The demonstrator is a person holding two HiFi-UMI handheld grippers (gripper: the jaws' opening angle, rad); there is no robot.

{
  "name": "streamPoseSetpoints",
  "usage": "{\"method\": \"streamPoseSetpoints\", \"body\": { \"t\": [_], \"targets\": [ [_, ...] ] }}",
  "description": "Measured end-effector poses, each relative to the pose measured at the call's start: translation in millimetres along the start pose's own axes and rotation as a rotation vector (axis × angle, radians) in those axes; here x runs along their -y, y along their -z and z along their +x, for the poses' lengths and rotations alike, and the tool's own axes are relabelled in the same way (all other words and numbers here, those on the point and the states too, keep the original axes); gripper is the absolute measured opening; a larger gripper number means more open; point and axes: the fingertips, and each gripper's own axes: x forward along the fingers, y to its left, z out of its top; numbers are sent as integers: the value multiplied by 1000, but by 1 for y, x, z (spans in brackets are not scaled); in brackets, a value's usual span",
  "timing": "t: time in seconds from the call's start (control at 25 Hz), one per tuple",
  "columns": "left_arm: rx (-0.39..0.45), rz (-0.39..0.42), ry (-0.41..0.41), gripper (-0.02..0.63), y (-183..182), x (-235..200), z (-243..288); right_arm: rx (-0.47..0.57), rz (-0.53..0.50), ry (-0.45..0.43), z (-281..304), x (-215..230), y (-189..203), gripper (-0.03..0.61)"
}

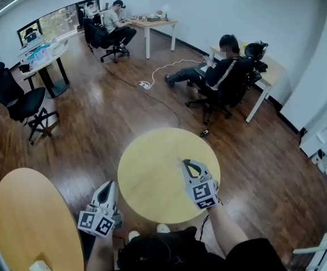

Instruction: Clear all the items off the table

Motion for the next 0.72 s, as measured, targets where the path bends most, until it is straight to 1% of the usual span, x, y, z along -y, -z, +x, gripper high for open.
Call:
{"method": "streamPoseSetpoints", "body": {
  "t": [0.2, 0.32, 0.4, 0.52, 0.6, 0.72],
  "targets": [
    [-41, 16, 166, -9, 5, 30, 44, -11, 79, 152, -32, 47, 21, 2],
    [-49, 14, 222, -9, 13, 46, 66, -21, 115, 205, -52, 63, 34, 2],
    [-63, 5, 255, -9, 23, 59, 77, -34, 121, 218, -64, 69, 44, 3],
    [-106, -14, 295, -9, 47, 78, 86, -68, 129, 228, -76, 76, 65, 3],
    [-139, -28, 297, -9, 62, 83, 87, -99, 143, 221, -80, 78, 80, 3],
    [-197, -35, 281, -9, 81, 83, 83, -167, 161, 185, -78, 71, 106, 3]
  ]
}}
